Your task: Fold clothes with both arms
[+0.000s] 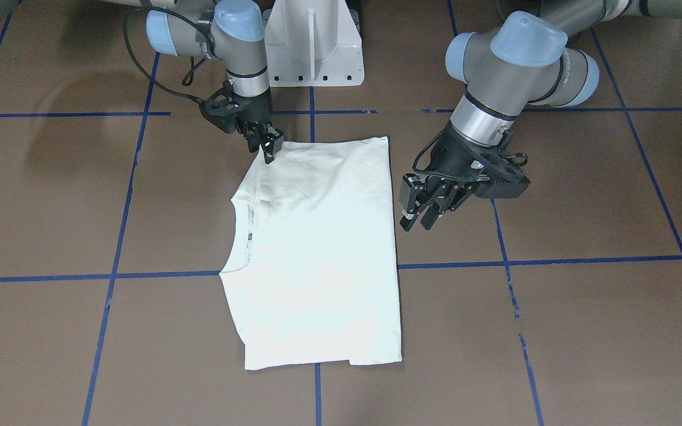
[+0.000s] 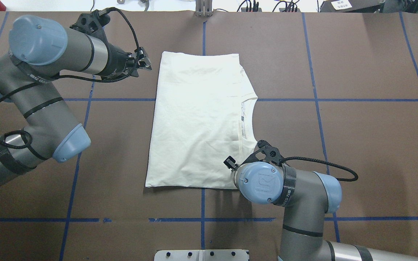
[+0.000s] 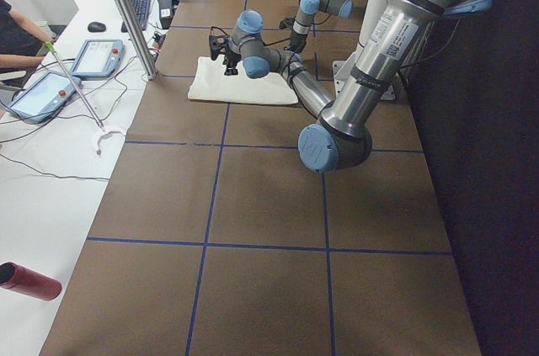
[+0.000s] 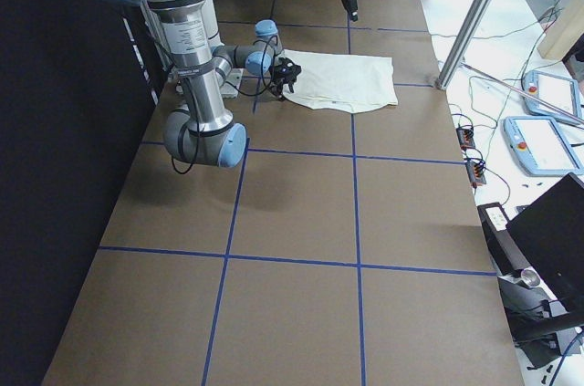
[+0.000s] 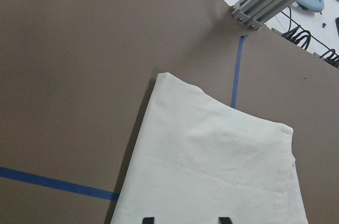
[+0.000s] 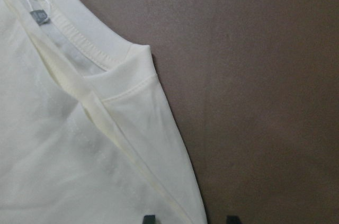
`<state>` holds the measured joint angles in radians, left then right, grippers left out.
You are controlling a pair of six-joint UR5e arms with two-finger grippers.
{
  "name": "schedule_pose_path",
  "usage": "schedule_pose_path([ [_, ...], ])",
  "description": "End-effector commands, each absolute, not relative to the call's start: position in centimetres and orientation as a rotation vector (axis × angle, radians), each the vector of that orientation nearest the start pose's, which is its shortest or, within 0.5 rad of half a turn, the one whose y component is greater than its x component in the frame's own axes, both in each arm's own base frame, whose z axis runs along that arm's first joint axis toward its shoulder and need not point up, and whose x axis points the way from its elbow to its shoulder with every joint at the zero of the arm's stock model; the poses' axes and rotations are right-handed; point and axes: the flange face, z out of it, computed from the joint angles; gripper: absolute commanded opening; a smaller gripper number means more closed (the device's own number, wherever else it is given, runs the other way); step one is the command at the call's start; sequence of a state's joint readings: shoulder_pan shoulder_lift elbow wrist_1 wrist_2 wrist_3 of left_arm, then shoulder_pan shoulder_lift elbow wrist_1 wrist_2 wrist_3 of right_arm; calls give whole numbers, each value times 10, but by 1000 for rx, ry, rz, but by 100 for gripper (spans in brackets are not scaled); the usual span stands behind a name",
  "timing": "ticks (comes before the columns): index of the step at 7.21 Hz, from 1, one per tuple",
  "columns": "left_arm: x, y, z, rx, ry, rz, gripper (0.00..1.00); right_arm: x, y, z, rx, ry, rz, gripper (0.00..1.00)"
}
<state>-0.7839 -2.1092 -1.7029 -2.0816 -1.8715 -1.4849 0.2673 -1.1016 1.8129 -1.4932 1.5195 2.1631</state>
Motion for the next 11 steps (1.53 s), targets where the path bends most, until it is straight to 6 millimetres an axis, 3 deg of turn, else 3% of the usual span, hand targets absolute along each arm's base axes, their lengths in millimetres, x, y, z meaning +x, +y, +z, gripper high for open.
schedule_pose_path([
  [1,388,-533,227,256,1185,-434,50,-572,-299,285,-83,-809,831,3],
  [3,388,-533,228,256,1183,-434,50,-572,-299,283,-83,-815,831,0],
  [4,388,-532,236,250,1174,-436,50,-570,-303,268,-86,-837,835,0],
  [5,387,-531,235,249,1176,-437,50,-564,-304,261,-93,-854,835,0],
  [6,385,-526,233,247,1184,-439,50,-543,-303,248,-100,-894,838,0],
  [7,397,-499,234,184,1208,-475,51,-539,-298,253,-102,-891,832,0],
  [8,408,-459,242,183,1194,-510,51,-536,-296,255,-104,-890,829,0],
  [9,420,-408,264,144,1175,-531,51,-529,-285,265,-111,-881,815,0],
  [11,484,-311,286,47,1137,-575,52,-518,-278,274,-94,-875,771,0],
])
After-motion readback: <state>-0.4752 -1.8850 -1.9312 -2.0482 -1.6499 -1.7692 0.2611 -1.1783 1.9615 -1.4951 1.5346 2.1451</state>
